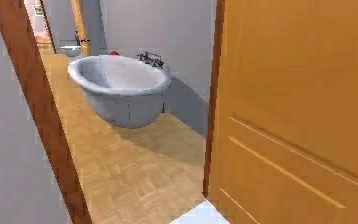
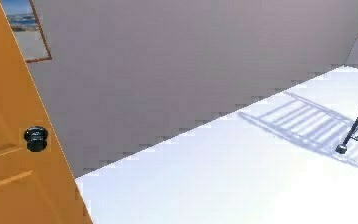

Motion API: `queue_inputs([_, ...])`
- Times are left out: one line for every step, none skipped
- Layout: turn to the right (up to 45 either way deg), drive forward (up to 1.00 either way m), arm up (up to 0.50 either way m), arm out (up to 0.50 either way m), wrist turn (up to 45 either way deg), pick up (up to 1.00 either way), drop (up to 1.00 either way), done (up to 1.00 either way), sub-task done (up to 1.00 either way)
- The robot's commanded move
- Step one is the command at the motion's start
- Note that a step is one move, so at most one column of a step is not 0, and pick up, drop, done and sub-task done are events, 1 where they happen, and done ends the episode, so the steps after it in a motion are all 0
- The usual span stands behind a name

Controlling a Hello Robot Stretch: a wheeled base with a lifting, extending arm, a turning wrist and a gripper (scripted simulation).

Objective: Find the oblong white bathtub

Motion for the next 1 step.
queue_inputs([0.0, 0.80, 0.00, 0.00, 0.0, 0.00, 0.00, 0.00, 0.00])
